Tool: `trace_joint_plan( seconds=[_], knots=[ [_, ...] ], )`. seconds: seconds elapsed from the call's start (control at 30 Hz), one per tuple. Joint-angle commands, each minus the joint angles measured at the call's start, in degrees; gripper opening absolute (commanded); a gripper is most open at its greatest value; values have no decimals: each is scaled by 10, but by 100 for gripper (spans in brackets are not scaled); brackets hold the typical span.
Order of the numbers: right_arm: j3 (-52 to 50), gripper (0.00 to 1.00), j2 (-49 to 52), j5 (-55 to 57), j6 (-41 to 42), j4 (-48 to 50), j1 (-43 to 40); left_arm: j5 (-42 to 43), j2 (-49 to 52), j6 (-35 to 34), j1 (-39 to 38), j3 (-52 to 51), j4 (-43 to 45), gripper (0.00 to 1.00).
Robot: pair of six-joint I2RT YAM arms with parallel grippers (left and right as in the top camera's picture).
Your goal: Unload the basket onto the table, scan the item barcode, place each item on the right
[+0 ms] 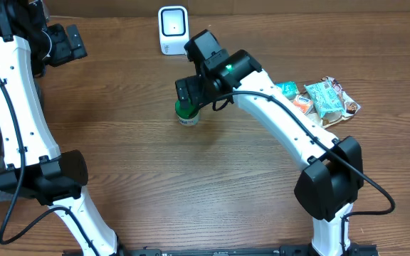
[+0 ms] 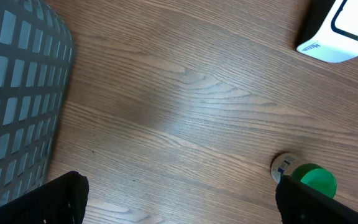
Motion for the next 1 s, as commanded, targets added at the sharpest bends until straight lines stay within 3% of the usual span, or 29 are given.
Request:
trace_joint_plan(
  seconds=[0.0, 0.53, 0.97],
  knots=[
    [10, 100, -12, 40, -7, -9, -14, -8, -3, 11, -2, 7, -1, 100],
    [12, 100, -21, 37, -8, -74, -34, -8, -3, 11, -2, 7, -1, 99],
    [12, 100, -21, -29, -7, -47, -31, -8, -3, 11, -2, 7, -2, 99]
  ],
)
